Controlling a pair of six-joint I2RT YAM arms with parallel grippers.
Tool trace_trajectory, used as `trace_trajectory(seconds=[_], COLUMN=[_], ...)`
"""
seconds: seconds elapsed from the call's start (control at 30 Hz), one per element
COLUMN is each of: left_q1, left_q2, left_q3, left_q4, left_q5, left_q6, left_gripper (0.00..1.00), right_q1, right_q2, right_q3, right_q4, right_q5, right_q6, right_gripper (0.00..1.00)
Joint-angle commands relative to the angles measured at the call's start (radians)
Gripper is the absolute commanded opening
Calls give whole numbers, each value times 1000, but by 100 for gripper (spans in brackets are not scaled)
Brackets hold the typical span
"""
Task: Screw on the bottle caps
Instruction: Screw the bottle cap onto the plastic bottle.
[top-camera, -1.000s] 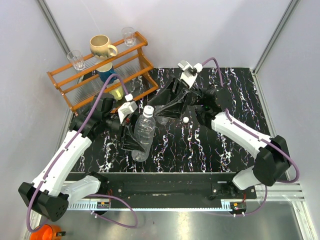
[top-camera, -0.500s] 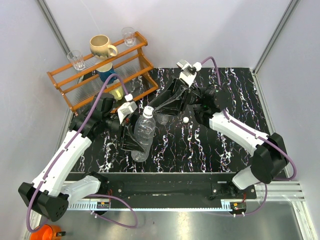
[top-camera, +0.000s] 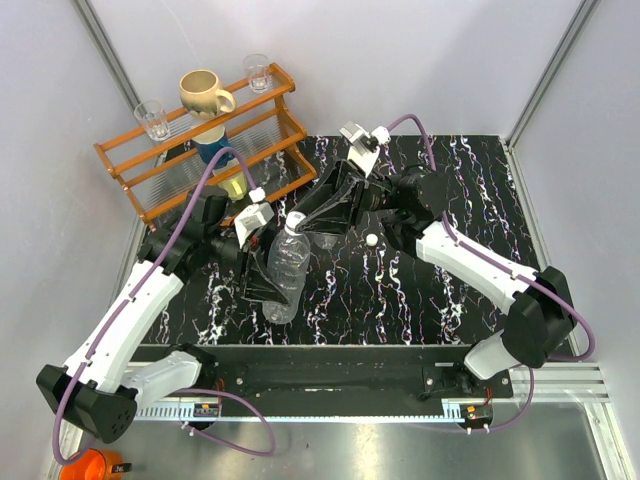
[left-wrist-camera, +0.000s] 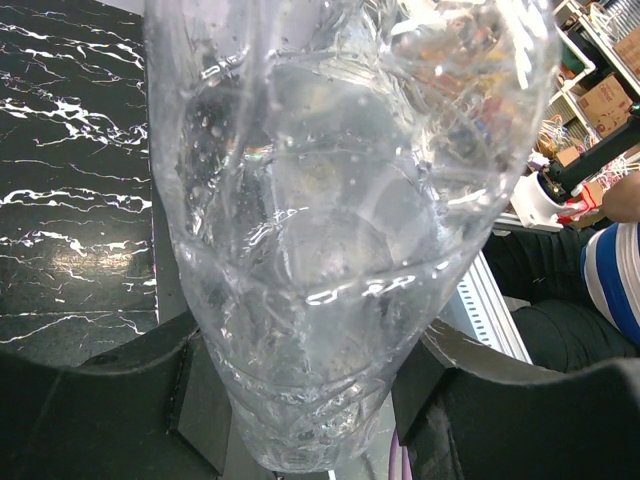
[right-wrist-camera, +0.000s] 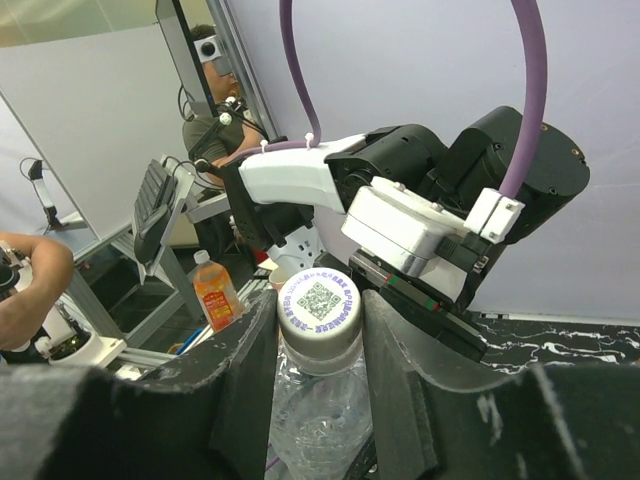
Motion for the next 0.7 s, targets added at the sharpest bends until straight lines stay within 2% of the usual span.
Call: trace_trajectory(seconds=[0.0,0.2,0.37,0.5,0.67], left_q1=[6,6,6,6,6], left_q2=[-10,-17,-23,-28,-42], left_q3=[31,28,56,66,56], left_q4=[28,11,-21,-26,17], left_q5=[49,16,-140,-353,-514], left_q6=[19,43,94,112,103], left_gripper=[0,0,0,0,0], right_q1=[15,22,24,25,32], right_q2=[-14,-14,-33,-83,-178], right_q3=[45,39,2,-46,-83], right_q4=[-26,-15,-57,-272,-567], right_q5=[-1,2,21,66,171], right_q6=[-44,-30,-54,-161,-341], right_gripper=[40,29,22,15,5])
